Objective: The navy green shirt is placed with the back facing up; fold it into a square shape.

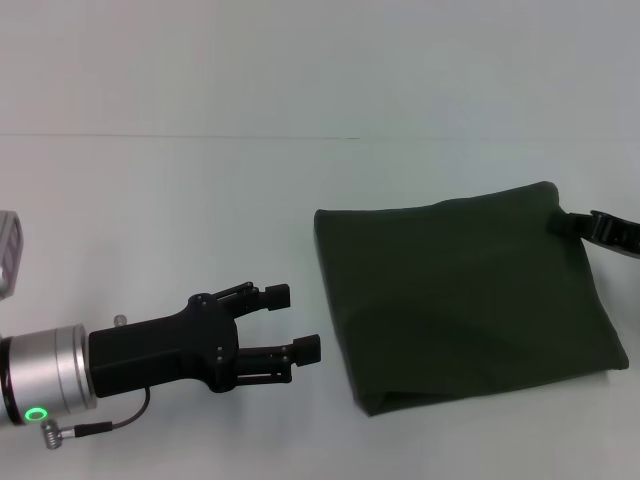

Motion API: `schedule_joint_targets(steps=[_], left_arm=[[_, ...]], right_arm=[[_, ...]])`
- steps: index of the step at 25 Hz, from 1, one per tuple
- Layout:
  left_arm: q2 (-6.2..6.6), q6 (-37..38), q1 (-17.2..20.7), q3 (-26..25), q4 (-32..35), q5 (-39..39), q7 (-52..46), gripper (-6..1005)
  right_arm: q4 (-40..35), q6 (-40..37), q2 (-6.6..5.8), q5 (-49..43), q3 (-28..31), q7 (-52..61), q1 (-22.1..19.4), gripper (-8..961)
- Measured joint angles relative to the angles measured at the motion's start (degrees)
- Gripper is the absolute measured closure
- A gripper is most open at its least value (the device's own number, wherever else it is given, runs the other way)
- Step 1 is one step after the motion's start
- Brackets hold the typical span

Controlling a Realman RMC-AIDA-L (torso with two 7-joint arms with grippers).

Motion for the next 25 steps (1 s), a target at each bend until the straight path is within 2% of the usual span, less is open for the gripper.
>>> schedule_joint_targets(steps=[8, 14, 17, 22, 25], left_arm=[[0.0, 0.0, -0.1, 0.0, -0.1, 0.0, 0.0, 50], [-0.08, 0.0, -0.1, 0.0, -0.1, -0.1, -1.4, 50], [-0.14, 0.1, -0.2, 0.0, 0.0, -0.1, -4.0, 50], [0.05, -3.3, -1.8, -0.1, 0.0, -0.2, -15.6, 50], [0.26, -8.4, -4.0, 0.8, -0.1, 0.3, -26.6, 49]], right_arm=[[-0.1, 1.5, 0.24, 0.9, 1.0, -0.5, -0.6, 930], [-0.4, -4.5, -0.55, 4.0, 5.1, -4.2, -3.8, 690], [-0.4, -13.3, -0.89, 7.9, 8.1, -9.8, -6.8, 574], [-0.1, -28.6, -1.09, 8.7, 8.9, -23.7, -10.8, 325], [0.4, -32.9, -0.37, 4.7, 8.3, -31.1, -11.7, 188]])
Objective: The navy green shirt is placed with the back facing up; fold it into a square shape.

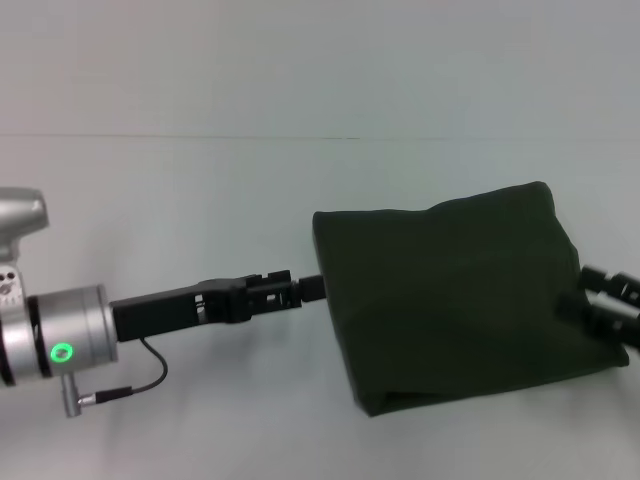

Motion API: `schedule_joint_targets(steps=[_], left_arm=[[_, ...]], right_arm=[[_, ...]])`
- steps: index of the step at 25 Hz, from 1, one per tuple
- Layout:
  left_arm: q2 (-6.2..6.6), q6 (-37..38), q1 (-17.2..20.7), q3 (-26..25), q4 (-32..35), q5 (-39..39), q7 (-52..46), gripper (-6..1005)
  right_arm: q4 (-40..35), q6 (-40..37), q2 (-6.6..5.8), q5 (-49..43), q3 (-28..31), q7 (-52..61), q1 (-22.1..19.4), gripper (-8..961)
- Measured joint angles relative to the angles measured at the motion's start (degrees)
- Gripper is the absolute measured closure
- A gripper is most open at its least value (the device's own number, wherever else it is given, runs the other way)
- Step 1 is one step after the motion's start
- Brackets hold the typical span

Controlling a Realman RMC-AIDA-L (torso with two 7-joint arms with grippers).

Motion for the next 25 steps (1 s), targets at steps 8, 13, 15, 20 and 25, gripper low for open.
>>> schedule_joint_targets(steps=[8, 13, 15, 20, 25], left_arm=[[1.53, -13.2, -7.8, 3.0, -2.2, 1.5, -26.7, 49], [0.81, -23.2, -12.2, 6.2, -5.7, 1.8, -28.3, 49], [-0.04, -27.6, -13.6, 7.0, -6.9, 1.8, -28.7, 49], [-1.8, -36.7, -15.1, 11.6, -7.1, 1.8, -28.4, 50], [-2.66, -41.4, -15.4, 12.0, -7.3, 1.7, -28.0, 50]], right_arm=[[0.3, -3.6, 1.78, -8.2, 0.0, -9.2, -0.9, 56], [0.2, -5.7, 1.81, -9.7, 0.0, -12.1, -2.0, 23], [-0.1, -6.5, 1.81, -9.7, 0.0, -12.5, -2.4, 24], [-0.2, -8.2, 1.25, -9.7, 0.0, -12.6, -2.9, 26], [-0.4, -8.8, 1.11, -9.9, 0.0, -12.7, -3.1, 26]])
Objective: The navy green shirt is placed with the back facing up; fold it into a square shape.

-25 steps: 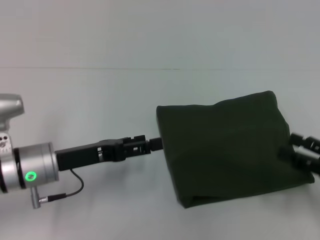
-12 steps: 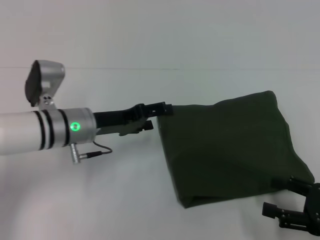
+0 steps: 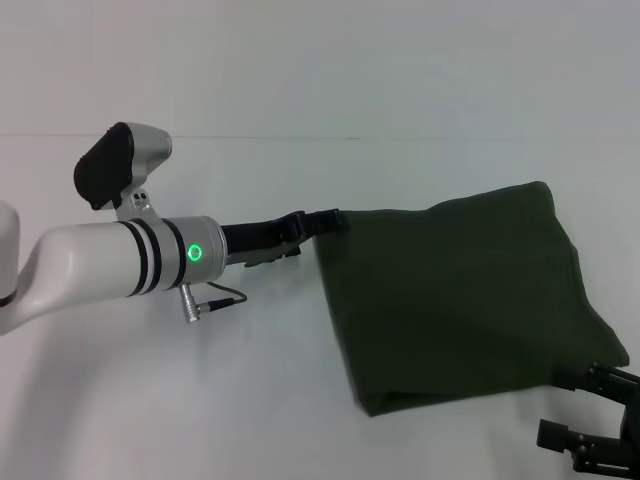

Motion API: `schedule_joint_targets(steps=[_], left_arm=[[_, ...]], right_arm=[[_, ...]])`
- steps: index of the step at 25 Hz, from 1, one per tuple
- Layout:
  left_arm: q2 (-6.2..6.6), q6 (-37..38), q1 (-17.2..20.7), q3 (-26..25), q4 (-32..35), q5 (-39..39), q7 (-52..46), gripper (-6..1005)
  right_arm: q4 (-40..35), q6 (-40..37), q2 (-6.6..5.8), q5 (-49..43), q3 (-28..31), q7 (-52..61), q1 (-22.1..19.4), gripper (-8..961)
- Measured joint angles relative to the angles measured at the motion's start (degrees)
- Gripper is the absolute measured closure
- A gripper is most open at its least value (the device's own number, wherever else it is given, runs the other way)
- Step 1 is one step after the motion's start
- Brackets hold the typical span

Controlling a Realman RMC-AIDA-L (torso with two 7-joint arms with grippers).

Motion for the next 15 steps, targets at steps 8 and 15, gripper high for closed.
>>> schedule_joint_targets(steps=[8, 15], left_arm=[[-1.05, -3.1, -1.1, 1.3, -0.2, 0.0, 1.1, 51], [-1.54, -5.6, -2.1, 2.2, -1.8, -0.2, 1.2, 68]], right_arm=[[0.0, -0.3, 0.05, -0.6, 0.0, 0.0, 0.6, 26], [0.0, -0.8, 0.04, -0.7, 0.0, 0.3, 0.6, 26]])
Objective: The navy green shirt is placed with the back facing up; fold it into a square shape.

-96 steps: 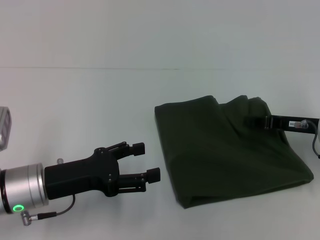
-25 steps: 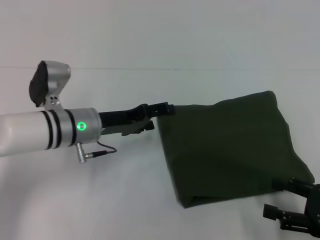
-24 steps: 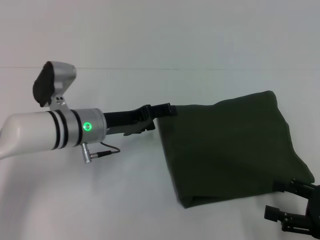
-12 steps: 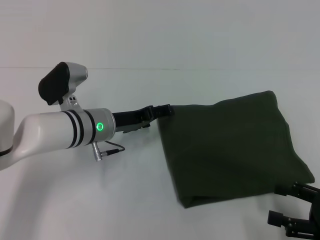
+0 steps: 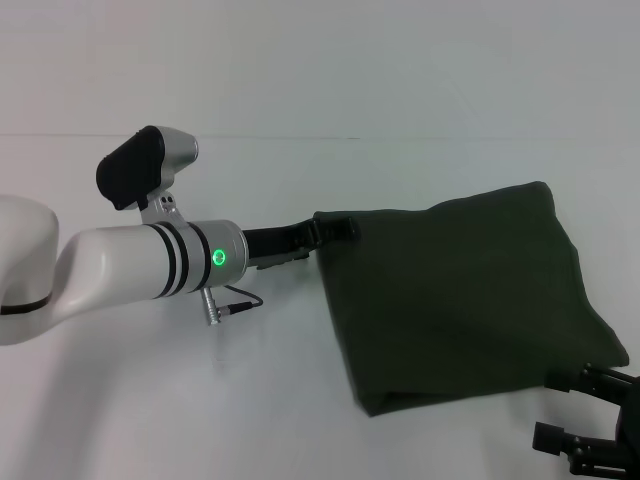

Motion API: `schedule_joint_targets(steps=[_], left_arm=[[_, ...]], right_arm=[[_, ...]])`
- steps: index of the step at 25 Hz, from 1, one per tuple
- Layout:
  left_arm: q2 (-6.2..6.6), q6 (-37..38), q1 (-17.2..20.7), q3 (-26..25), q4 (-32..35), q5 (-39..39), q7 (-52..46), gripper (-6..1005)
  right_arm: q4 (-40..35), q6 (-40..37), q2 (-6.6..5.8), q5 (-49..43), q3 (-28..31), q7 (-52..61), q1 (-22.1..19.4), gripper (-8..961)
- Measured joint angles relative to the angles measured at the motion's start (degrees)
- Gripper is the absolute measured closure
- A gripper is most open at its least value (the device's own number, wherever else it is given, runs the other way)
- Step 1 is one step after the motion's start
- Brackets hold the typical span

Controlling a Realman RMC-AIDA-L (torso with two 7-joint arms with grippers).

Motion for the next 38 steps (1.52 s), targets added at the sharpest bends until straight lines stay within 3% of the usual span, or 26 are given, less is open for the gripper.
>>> schedule_joint_targets(steps=[17, 30, 38], left_arm=[[-0.28, 0.6, -2.8, 0.9, -4.1, -0.4, 0.5, 109], [-0.26, 3.9, -1.7, 0.6, -4.6, -2.7, 3.6, 140], [-0.24, 7.5, -1.7, 0.5, -4.4, -4.3, 10.5, 446]], right_arm=[[0.0, -1.2, 0.03, 0.0, 0.0, 0.3, 0.5, 27], [0.0, -1.5, 0.05, 0.0, 0.0, 0.4, 0.6, 26], [0.0, -1.6, 0.09, 0.0, 0.0, 0.4, 1.0, 26]])
